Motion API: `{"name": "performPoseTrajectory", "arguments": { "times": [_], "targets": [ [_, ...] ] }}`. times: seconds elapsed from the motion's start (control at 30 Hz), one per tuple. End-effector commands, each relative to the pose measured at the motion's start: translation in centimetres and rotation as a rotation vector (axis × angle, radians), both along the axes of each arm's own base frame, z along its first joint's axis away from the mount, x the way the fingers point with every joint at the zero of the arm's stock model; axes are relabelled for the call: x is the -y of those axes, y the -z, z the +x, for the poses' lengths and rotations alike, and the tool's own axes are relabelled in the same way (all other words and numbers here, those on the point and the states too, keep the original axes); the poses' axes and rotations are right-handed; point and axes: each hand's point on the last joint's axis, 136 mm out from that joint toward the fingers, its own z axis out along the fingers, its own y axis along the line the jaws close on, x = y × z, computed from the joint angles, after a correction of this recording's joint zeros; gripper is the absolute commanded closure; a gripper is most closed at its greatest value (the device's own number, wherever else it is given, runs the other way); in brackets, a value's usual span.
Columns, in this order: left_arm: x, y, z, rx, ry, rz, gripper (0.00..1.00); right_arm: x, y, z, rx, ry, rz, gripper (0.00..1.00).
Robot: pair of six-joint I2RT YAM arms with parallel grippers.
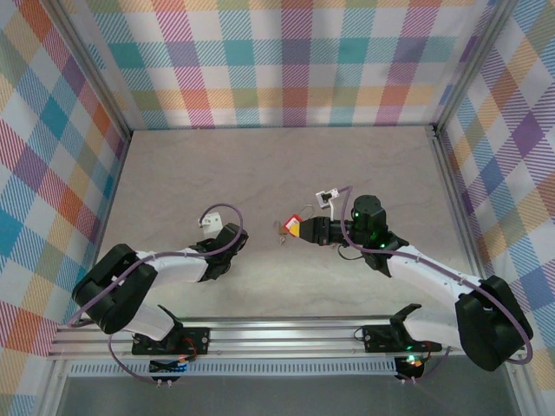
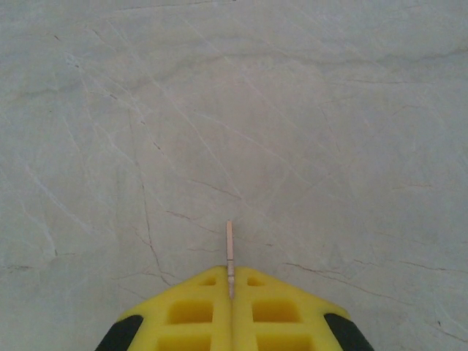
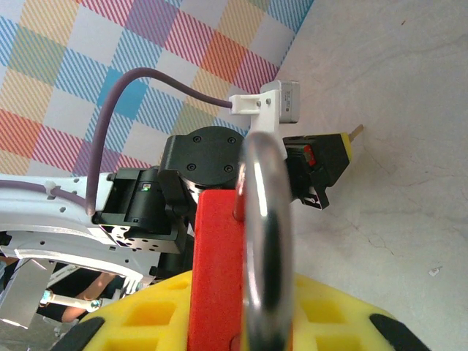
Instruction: Lock with the key
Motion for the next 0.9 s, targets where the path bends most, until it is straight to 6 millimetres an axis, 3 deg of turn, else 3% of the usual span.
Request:
{"name": "performPoseTrajectory", "arguments": {
  "times": [0.0, 0.5, 0.87],
  "targets": [
    [0.4, 1.8, -1.0, -0.068, 0.020, -0.013, 0.99, -0.5, -2.3, -0.1, 0.088, -0.031, 0.041, 1.00],
    [-0.1, 3.5, -2.7, -0.105, 0.013, -0.047, 0.95, -0.6, -2.2, 0.0, 0.084, -0.033, 0.039, 1.00],
    [-0.4, 3.3, -3.2, -0.115, 0.019, -0.038, 0.89, -0.6, -2.2, -0.1, 0.079, -0.030, 0.038, 1.00]
  ]
}}
